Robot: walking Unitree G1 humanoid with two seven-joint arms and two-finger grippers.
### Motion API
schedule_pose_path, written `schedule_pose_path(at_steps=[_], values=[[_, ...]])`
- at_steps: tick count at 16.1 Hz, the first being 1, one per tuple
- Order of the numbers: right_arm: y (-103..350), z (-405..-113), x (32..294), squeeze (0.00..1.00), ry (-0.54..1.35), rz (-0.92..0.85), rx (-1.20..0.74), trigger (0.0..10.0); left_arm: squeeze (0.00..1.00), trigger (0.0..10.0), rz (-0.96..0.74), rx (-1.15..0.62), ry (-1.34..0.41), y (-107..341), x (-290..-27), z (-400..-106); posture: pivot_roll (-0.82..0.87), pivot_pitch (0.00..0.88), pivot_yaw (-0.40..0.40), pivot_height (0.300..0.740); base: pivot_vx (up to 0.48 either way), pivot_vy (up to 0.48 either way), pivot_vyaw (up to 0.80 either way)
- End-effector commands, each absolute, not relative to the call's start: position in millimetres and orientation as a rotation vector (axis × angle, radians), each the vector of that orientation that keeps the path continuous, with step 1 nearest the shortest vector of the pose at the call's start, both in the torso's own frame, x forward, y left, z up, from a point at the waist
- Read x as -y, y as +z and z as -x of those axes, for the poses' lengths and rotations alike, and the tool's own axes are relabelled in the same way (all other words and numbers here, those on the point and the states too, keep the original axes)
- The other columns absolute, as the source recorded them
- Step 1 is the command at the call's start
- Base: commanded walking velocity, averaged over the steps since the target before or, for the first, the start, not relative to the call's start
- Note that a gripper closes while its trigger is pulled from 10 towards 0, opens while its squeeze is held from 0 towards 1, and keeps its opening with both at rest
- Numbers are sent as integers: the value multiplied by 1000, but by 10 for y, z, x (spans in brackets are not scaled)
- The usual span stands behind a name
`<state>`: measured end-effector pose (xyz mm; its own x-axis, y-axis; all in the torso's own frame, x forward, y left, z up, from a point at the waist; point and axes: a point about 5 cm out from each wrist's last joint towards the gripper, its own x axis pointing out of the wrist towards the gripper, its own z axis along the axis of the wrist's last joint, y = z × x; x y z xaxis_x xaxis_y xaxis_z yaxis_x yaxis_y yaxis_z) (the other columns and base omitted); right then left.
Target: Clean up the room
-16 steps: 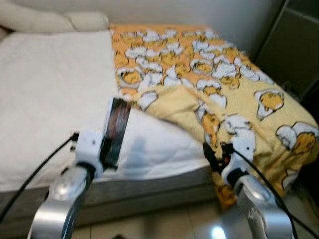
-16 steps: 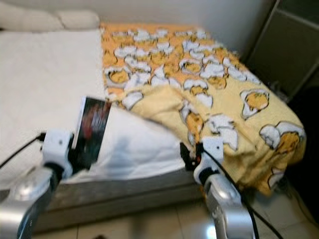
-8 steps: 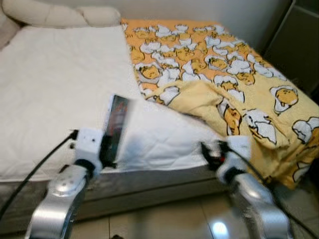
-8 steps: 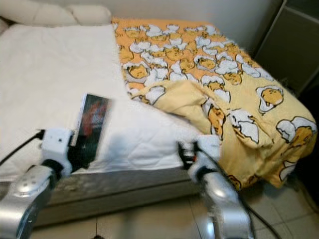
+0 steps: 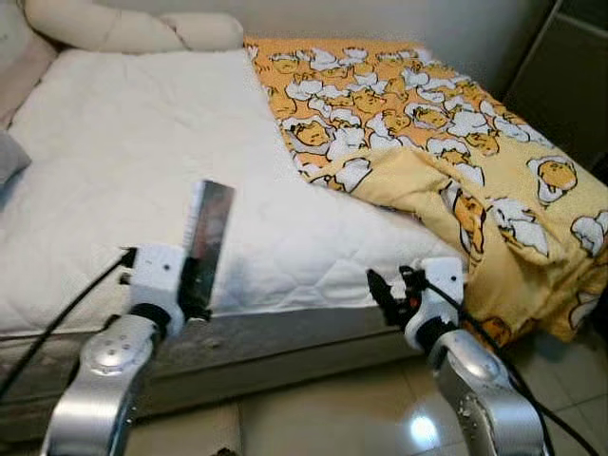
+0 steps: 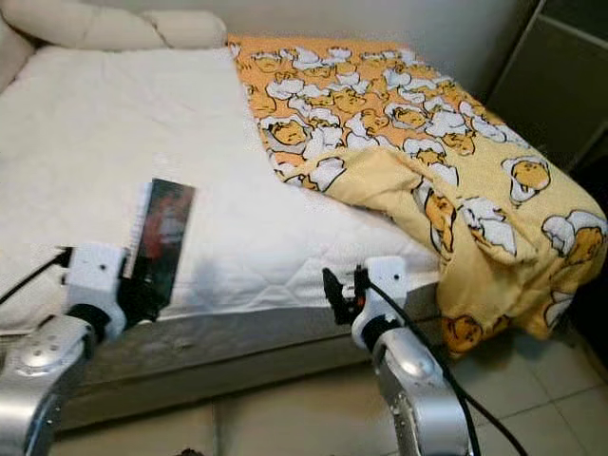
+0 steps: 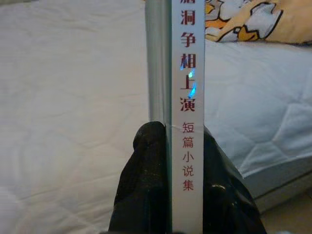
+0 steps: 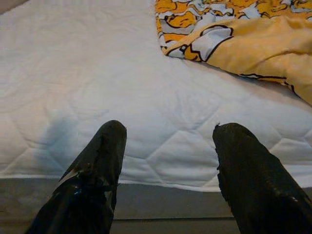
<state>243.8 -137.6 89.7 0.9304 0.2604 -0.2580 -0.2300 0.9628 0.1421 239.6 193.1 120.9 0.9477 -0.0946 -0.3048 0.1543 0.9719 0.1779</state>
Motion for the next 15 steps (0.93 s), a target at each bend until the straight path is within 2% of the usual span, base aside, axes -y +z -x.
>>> schedule_pose_path(at_steps=[1, 12, 15], values=[[882, -2430, 1458, 0, 221, -100, -290, 10000, 0, 10000, -204, -258, -168, 1277, -1842, -2408, -53, 0, -51, 740, 0, 341, 0], [871, -2434, 1437, 0, 226, -99, -292, 10000, 0, 10000, -218, -261, -176, 1275, -1858, -2405, -48, 0, -48, 740, 0, 340, 0], [870, -2440, 1442, 0, 226, -101, -291, 10000, 0, 10000, -173, -235, -149, 1310, -1844, -2437, -48, 0, -47, 740, 0, 0, 0]])
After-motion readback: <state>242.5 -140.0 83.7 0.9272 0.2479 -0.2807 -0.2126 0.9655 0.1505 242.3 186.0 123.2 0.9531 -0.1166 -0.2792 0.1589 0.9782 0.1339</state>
